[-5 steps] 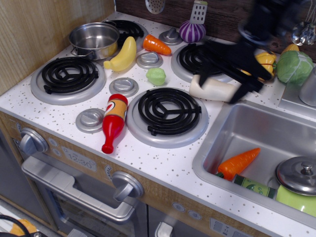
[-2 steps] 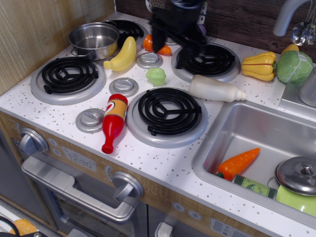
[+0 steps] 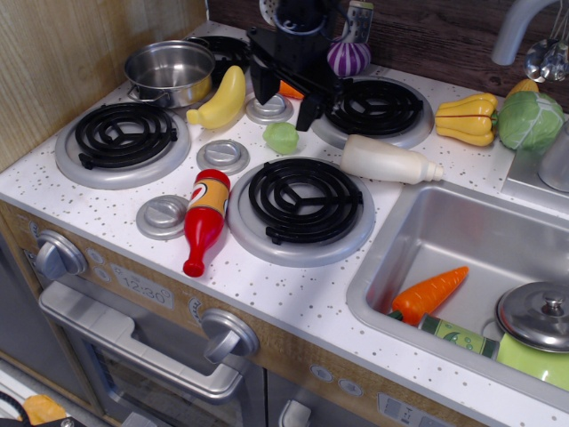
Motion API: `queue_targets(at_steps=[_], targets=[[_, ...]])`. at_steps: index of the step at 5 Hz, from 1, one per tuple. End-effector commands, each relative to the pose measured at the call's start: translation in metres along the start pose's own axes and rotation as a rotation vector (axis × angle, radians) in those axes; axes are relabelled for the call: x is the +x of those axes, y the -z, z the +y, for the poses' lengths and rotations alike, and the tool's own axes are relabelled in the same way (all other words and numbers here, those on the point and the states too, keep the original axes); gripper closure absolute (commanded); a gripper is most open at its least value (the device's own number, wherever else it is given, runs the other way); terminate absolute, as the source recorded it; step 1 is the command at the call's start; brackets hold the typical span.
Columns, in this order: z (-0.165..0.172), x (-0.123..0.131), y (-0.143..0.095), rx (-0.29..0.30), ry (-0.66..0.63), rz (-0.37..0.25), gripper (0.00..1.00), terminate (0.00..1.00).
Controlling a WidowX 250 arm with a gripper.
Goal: Put broccoli in pot or pan
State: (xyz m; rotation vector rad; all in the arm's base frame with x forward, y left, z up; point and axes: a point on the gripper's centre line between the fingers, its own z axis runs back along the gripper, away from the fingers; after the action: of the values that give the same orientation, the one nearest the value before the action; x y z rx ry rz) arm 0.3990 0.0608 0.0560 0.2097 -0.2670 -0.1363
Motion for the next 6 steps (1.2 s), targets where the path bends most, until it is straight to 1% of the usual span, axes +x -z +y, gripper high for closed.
queue_targets(at_steps=[1, 2, 3, 4, 5, 6], targets=[[0.002, 0.006, 0.010, -0.016, -0.002, -0.076, 0.00, 0.00], [0.003, 0.006, 0.023, -0.043, 0.001, -0.095, 0.00, 0.00], [0.007, 0.004, 0.035, -0.037, 0.010, -0.095, 0.00, 0.00], [0.009, 0.001, 0.039, -0.027, 0.003, -0.089, 0.00, 0.00], [0.008, 0.000, 0.037, -0.024, -0.006, -0.080, 1.00, 0.00], [0.012, -0.002, 0.013, 0.018, 0.016, -0.020, 1.00, 0.00]])
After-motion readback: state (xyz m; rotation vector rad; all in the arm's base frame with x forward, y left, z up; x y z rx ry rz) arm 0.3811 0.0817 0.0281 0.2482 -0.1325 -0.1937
